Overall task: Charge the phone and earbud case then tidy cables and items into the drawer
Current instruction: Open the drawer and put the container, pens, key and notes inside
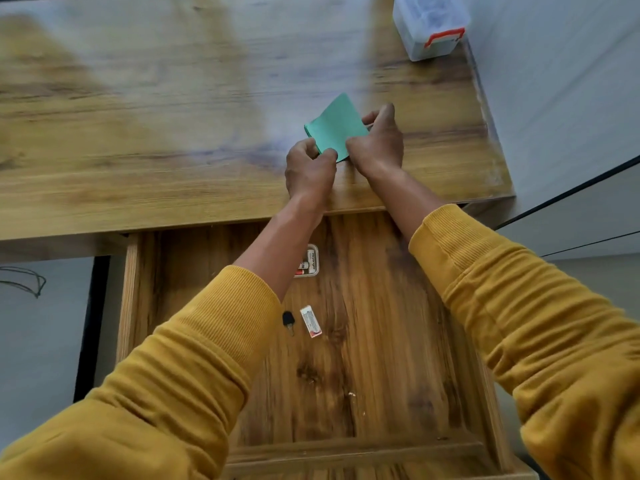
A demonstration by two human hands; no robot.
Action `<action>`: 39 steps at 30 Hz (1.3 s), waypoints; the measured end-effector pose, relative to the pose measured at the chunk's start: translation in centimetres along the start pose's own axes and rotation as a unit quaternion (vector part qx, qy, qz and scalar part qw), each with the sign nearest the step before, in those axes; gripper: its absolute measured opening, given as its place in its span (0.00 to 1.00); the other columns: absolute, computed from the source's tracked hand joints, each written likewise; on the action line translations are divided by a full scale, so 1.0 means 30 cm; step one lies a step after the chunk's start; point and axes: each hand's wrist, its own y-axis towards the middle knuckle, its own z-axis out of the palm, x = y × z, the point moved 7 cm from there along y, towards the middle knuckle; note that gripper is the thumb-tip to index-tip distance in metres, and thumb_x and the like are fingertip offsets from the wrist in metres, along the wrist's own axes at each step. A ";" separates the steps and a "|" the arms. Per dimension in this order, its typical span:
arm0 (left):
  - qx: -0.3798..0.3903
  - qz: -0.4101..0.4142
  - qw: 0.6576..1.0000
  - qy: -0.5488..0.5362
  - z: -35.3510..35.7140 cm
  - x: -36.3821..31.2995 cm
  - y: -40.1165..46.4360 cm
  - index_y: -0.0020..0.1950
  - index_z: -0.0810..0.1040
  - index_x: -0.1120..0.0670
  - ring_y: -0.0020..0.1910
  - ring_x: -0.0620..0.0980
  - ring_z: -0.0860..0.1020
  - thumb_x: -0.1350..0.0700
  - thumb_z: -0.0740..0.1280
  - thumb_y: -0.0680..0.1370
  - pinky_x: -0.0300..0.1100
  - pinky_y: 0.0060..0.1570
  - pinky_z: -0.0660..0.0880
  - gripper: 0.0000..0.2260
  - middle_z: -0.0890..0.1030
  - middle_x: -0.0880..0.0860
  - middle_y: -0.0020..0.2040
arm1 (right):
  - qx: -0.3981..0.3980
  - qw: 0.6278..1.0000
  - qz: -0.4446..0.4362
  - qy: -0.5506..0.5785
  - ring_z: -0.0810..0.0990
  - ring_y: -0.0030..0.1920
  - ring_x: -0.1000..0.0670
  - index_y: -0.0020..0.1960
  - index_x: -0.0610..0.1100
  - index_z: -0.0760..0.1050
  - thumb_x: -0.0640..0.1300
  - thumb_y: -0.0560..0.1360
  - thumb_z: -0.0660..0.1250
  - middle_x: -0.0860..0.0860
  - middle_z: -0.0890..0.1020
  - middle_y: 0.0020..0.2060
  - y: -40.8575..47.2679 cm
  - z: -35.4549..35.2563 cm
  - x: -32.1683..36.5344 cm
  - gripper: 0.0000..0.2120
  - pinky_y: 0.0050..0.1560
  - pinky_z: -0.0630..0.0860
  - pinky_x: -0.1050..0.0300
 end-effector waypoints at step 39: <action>0.069 -0.036 0.969 0.236 -0.143 0.638 -0.347 0.40 0.85 0.49 0.40 0.52 0.87 0.54 0.79 0.76 0.52 0.44 0.87 0.06 0.87 0.51 0.41 | 0.083 0.986 0.042 -0.135 0.81 0.61 0.42 0.70 0.39 0.78 0.37 0.71 0.75 0.42 0.82 0.63 -0.714 0.068 -0.535 0.27 0.59 0.81 0.50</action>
